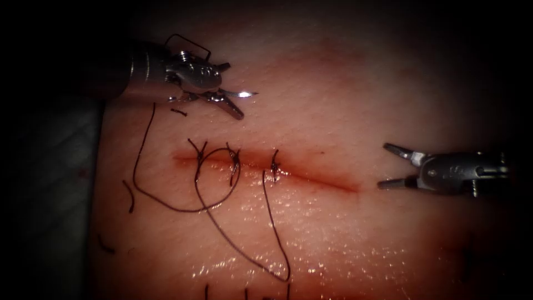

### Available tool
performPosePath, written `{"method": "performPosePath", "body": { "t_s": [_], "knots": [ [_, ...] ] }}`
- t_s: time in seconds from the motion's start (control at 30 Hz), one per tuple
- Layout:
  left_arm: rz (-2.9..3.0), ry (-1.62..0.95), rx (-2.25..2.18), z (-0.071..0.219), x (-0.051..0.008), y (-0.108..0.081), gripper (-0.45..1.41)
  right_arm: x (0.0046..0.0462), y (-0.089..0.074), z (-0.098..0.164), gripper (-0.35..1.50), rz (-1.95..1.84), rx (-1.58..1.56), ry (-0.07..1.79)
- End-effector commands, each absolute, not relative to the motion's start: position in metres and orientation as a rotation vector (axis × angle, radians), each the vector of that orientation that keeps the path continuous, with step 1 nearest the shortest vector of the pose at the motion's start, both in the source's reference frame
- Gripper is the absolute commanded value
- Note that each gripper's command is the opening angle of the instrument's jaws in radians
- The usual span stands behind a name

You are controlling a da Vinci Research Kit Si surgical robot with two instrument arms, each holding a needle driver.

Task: Wound Closure
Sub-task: With the left gripper, pick up the needle.

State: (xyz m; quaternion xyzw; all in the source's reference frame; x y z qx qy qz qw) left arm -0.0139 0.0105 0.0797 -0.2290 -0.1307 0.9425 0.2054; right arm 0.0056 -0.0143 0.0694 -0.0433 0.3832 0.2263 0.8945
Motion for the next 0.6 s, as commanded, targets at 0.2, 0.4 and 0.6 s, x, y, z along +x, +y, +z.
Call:
{"method": "performPosePath", "body": {
  "t_s": [0.2, 0.4, 0.6],
  "knots": [
    [2.748, -0.45, -0.558, 0.0825, -0.015, 0.0099, 0.78, 0.0063, -0.0151, 0.07, 0.91, 0.471, -0.089, 0.803],
    [2.813, -0.503, -0.515, 0.0842, -0.0146, 0.0106, 0.78, 0.0063, -0.0156, 0.0697, 0.89, 0.474, -0.083, 0.808],
    [2.818, -0.541, -0.514, 0.0857, -0.0154, 0.0109, 0.54, 0.0065, -0.016, 0.0697, 0.86, 0.472, -0.083, 0.813]
  ]
}}
